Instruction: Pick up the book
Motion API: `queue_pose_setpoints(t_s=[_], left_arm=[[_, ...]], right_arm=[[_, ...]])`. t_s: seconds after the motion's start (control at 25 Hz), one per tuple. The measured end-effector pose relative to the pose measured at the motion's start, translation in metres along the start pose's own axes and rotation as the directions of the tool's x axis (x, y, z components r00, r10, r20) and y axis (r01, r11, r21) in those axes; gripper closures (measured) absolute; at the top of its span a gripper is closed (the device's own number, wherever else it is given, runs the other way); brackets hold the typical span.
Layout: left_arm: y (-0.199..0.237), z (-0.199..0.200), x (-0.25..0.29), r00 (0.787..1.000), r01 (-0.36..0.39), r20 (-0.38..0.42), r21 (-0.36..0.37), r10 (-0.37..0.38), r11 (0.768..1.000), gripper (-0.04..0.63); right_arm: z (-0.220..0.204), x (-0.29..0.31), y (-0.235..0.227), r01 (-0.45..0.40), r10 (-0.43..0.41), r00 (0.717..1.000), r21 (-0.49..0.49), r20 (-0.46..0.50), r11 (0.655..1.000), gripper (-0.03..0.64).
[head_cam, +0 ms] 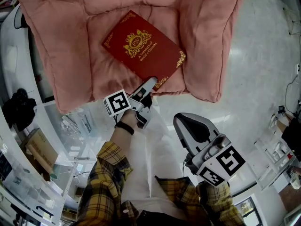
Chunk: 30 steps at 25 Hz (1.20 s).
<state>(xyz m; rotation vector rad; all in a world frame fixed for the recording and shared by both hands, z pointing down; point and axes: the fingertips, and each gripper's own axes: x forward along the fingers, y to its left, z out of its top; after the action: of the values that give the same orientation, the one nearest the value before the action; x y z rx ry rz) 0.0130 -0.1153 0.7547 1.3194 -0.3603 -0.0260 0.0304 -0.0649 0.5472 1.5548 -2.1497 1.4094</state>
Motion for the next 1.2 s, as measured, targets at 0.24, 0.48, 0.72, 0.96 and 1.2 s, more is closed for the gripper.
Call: queue_pose_setpoints(t_s=[0.24,0.48,0.72,0.96,1.2], left_arm=[[-0.009,0.001,-0.006,0.999,0.030,0.028,-0.041,-0.029,0.999,0.360],[-0.034,-0.004,-0.024,0.996,0.080,0.047,-0.061,-0.077,0.995,0.362],[-0.061,-0.008,-0.037,0.995,0.099,0.033,-0.025,-0.098,0.995,0.362],[-0.101,-0.003,-0.050,0.995,0.096,-0.001,0.035,-0.096,0.995,0.362],[-0.144,0.004,-0.074,0.997,0.082,0.013,0.047,-0.083,0.996,0.362]], right_arm=[[0.003,-0.001,0.002,-0.011,0.011,1.000,-0.003,0.002,1.000,0.598],[0.007,-0.003,0.019,-0.010,0.010,1.000,-0.015,0.010,1.000,0.598],[0.012,-0.003,0.034,-0.016,0.017,1.000,-0.026,0.023,1.000,0.598],[0.027,-0.008,0.054,-0.026,0.028,0.999,-0.048,0.042,0.999,0.598],[0.050,-0.024,0.073,-0.023,0.028,0.997,-0.069,0.072,0.997,0.598]])
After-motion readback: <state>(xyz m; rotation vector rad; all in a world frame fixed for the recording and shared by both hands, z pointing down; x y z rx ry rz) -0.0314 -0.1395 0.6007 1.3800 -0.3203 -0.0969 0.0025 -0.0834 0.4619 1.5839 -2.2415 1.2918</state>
